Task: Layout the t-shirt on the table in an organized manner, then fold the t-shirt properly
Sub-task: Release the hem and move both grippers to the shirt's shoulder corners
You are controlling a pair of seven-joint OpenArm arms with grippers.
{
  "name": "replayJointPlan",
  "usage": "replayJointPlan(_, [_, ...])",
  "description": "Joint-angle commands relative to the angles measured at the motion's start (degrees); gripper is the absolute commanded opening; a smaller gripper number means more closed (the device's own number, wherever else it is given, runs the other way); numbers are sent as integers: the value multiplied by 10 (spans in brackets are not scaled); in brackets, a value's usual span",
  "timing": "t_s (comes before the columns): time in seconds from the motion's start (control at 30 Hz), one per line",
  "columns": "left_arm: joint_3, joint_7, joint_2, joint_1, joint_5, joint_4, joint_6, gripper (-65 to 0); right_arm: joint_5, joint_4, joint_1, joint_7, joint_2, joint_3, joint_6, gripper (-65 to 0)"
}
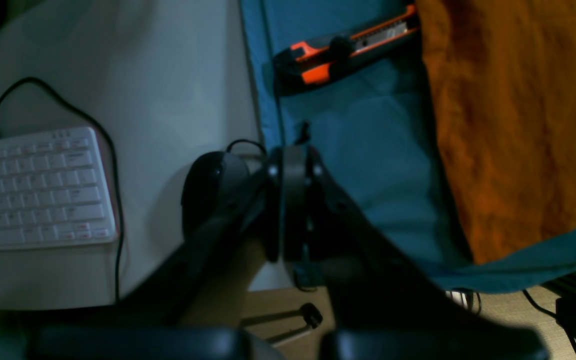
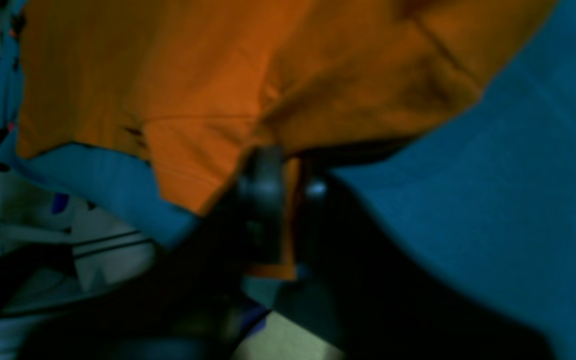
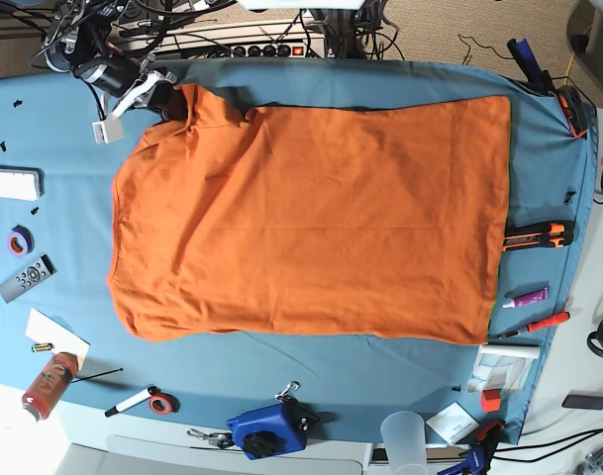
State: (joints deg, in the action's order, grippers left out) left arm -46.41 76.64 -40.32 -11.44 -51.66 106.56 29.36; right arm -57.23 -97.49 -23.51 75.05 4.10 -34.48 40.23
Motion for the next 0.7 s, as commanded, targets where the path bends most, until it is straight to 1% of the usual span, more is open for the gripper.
replayJointPlan(0.0, [-6, -6, -15, 4, -4, 8, -4, -650, 23, -4, -5, 23, 2, -1, -2, -650])
replayJointPlan(0.13, [-6, -1, -1, -4, -8, 8, -4, -650, 23, -30, -5, 24, 3, -5, -2, -650])
replayJointPlan(0.27, [-6, 0, 24, -40, -10, 20, -4, -650, 22, -91, -5, 23, 3, -42, -2, -650])
replayJointPlan(0.4, [-6, -2, 71, -76, -10, 49, -4, -650, 22, -139, -5, 24, 3, -94, -2, -650])
replayJointPlan(0.53, [-6, -2, 129, -105, -10, 77, -4, -649, 22, -144, -7, 32, 3, -125, -2, -650])
replayJointPlan(0.57, [-6, -2, 142, -111, -10, 82, -4, -640, 22, -144, -7, 37, 3, -125, -2, -650])
replayJointPlan(0.6, [-6, -3, 156, -116, -11, 85, -4, -615, 22, -144, -7, 43, 3, -125, -2, -650])
replayJointPlan(0.67, [-6, -14, 178, -128, -14, 89, -4, -536, 22, -144, -7, 45, 3, -124, -2, -650])
